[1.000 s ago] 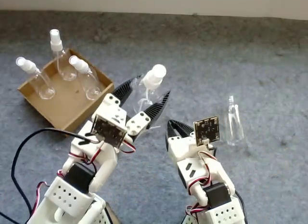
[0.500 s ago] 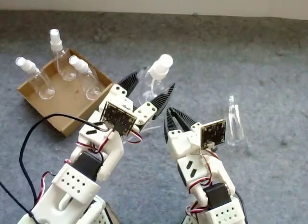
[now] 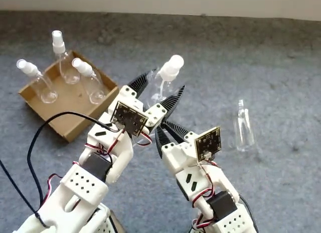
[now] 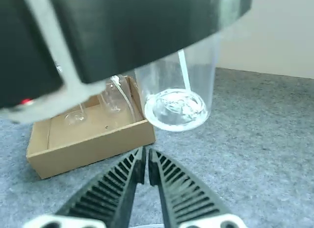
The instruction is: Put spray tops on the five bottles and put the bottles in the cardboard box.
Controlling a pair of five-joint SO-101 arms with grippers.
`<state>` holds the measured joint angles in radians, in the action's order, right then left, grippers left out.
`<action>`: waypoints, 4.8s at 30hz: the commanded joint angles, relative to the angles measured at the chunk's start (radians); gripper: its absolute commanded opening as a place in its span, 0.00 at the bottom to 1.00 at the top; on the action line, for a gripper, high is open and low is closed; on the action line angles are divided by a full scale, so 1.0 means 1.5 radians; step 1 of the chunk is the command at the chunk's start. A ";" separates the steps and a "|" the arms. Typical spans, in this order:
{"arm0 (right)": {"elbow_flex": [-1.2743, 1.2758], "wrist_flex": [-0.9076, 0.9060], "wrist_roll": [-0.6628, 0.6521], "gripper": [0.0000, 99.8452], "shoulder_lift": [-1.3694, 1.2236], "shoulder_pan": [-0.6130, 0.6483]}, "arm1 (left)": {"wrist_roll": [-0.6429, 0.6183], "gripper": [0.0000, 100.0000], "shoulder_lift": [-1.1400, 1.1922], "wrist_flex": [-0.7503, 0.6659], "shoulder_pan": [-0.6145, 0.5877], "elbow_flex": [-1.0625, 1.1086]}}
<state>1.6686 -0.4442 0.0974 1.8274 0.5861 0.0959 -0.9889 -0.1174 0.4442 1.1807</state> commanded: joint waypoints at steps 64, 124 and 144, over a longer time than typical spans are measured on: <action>0.103 -0.035 -0.007 0.01 0.007 -0.180 | -0.168 0.14 -0.005 -0.009 0.046 0.009; 0.103 -0.101 -0.008 0.01 0.006 -0.180 | -0.040 0.14 -0.059 0.433 -0.517 -0.073; 0.103 -0.101 -0.008 0.01 0.006 -0.180 | -0.041 0.14 0.229 0.208 -0.571 -0.073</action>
<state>1.6701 -0.5930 0.0959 1.8259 0.3268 0.0391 -0.6958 0.2647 -0.3936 1.0825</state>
